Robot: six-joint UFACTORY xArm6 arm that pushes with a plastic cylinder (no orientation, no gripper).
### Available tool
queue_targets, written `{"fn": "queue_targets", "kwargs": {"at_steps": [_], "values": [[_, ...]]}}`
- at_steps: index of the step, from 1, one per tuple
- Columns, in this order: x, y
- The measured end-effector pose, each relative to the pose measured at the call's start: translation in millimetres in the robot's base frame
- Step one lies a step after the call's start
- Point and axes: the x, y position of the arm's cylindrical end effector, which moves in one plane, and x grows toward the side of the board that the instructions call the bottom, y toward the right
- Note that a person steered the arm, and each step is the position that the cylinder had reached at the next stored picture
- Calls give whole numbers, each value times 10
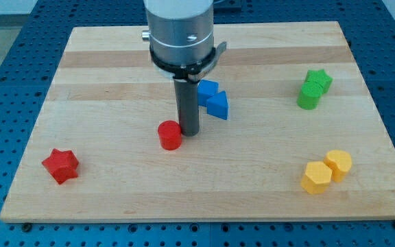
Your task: Push the red star towards the red circle
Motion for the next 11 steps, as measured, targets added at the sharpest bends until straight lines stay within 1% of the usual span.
{"fn": "queue_targets", "kwargs": {"at_steps": [1,3,6,11], "values": [[90,-129],[90,-441],[364,-677],[524,-1142]]}}
